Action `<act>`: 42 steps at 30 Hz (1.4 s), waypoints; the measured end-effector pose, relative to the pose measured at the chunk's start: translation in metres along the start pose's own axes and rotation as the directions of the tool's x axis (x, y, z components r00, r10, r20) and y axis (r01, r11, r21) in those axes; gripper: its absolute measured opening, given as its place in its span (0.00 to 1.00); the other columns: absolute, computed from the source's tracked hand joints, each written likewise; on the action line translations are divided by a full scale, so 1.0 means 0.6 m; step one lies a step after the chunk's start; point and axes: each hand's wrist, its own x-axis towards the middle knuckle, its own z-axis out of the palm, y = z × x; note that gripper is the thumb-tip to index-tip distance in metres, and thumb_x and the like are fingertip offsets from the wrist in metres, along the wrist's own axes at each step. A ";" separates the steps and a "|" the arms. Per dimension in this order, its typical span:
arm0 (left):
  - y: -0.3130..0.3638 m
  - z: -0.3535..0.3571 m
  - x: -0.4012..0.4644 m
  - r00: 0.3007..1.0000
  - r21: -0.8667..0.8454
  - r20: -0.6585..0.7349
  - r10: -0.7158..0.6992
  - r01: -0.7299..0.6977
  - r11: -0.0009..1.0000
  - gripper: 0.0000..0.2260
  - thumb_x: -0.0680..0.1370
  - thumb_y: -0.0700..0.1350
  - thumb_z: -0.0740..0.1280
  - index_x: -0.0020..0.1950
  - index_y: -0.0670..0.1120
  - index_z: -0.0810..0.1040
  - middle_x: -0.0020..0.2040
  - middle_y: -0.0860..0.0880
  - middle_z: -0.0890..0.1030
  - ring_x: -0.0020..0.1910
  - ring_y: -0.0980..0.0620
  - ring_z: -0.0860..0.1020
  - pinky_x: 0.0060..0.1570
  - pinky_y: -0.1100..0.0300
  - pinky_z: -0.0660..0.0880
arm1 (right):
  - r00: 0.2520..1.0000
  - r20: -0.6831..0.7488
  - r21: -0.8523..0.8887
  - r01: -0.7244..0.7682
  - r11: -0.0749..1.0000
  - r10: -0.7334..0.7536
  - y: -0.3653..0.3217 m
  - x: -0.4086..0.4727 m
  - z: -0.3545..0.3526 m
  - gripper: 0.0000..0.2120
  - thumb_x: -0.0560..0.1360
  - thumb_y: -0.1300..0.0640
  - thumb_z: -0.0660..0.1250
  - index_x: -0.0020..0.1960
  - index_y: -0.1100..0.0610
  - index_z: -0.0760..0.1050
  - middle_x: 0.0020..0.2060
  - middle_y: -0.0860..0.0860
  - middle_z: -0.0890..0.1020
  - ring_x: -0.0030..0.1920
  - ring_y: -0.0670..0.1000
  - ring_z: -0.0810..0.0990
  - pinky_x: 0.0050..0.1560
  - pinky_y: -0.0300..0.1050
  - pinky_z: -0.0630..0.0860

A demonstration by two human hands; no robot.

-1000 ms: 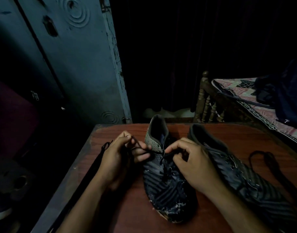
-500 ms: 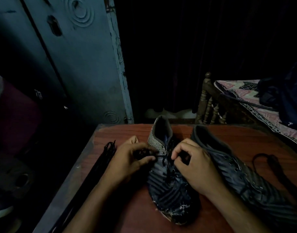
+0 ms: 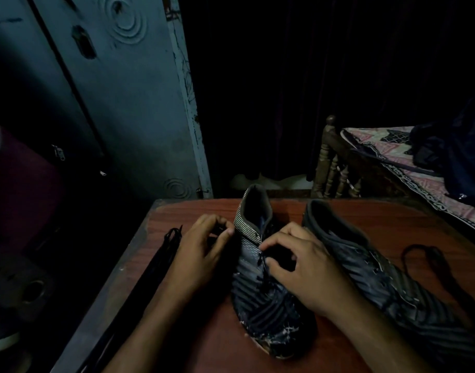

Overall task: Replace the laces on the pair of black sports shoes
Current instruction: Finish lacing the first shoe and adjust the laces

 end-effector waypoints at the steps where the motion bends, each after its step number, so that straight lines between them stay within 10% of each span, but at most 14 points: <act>1: 0.004 0.002 -0.002 1.000 -0.030 0.018 -0.020 0.020 0.999 0.06 0.83 0.43 0.67 0.47 0.52 0.79 0.45 0.54 0.80 0.42 0.59 0.80 0.43 0.64 0.76 | 1.000 0.000 -0.018 0.008 1.000 -0.008 0.000 0.000 0.000 0.06 0.77 0.51 0.71 0.53 0.43 0.79 0.48 0.40 0.71 0.54 0.40 0.70 0.49 0.30 0.64; 24: 0.002 0.013 -0.010 0.988 0.049 0.108 0.107 -0.113 0.992 0.05 0.80 0.43 0.72 0.53 0.54 0.84 0.46 0.57 0.81 0.47 0.58 0.81 0.47 0.55 0.78 | 0.987 0.015 -0.255 0.161 0.954 -0.162 -0.007 -0.006 0.002 0.04 0.77 0.50 0.71 0.51 0.46 0.78 0.48 0.39 0.70 0.51 0.44 0.70 0.51 0.38 0.72; 37: 0.000 0.016 -0.006 0.948 0.154 0.202 0.247 -0.280 0.948 0.14 0.78 0.52 0.64 0.61 0.58 0.82 0.50 0.71 0.70 0.50 0.66 0.72 0.48 0.69 0.67 | 1.000 -0.001 -0.119 -0.006 0.993 0.006 -0.011 -0.003 -0.001 0.04 0.74 0.53 0.71 0.44 0.46 0.76 0.46 0.38 0.75 0.53 0.40 0.72 0.54 0.39 0.71; 42: -0.006 0.024 -0.003 0.937 0.168 0.217 0.272 -0.310 0.936 0.13 0.77 0.59 0.65 0.58 0.58 0.82 0.55 0.62 0.76 0.54 0.55 0.75 0.50 0.51 0.78 | 1.000 -0.016 -0.121 0.002 0.993 -0.004 -0.013 -0.006 0.000 0.05 0.75 0.53 0.70 0.44 0.44 0.75 0.46 0.38 0.75 0.53 0.40 0.72 0.53 0.38 0.70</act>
